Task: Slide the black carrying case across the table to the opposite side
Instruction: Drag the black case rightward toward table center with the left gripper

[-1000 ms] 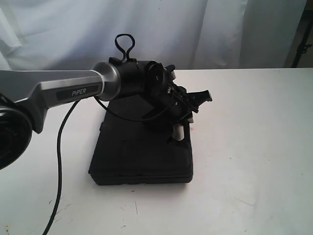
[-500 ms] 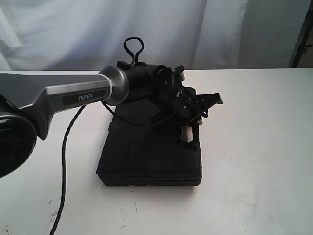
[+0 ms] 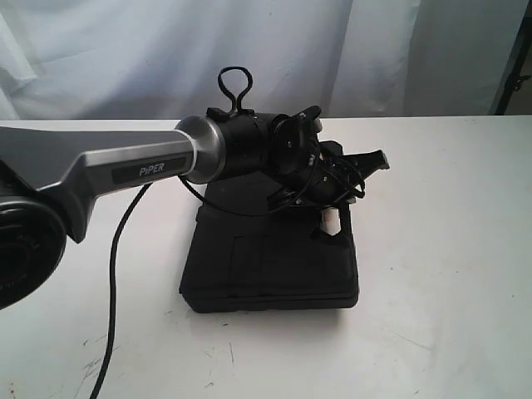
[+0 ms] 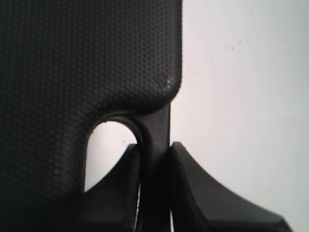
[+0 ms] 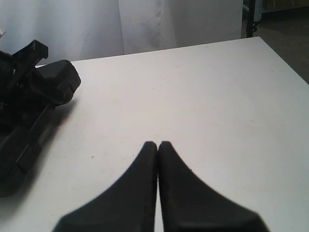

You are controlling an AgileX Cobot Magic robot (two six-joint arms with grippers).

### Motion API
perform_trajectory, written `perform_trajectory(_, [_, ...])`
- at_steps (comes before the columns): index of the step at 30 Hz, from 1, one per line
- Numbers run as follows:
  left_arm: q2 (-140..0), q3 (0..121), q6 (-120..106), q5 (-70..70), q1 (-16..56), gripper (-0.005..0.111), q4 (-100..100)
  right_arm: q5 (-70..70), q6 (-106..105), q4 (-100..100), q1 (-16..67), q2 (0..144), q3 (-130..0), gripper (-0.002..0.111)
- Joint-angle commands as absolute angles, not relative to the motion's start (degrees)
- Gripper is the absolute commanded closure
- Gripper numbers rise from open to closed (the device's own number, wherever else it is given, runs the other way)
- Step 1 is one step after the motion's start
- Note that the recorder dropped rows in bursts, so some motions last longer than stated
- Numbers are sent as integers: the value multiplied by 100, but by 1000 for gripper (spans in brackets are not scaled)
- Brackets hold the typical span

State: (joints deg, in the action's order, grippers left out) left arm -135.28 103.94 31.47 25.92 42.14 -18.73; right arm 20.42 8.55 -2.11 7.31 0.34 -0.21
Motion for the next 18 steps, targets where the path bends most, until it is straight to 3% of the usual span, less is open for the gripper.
perform_trajectory(1, [-13603,10434,3256,1926,4287,107,-2221,2012,846,-204,686,0,0,108])
perform_trajectory(7, [-13603,10434,3256,1779,4287,102,-2221,2012,846,-204,686,0,0,108])
perform_trajectory(18, [-13603,10434,3232,1888,4287,58,-2221,2012,846,-204,686,0,0,108])
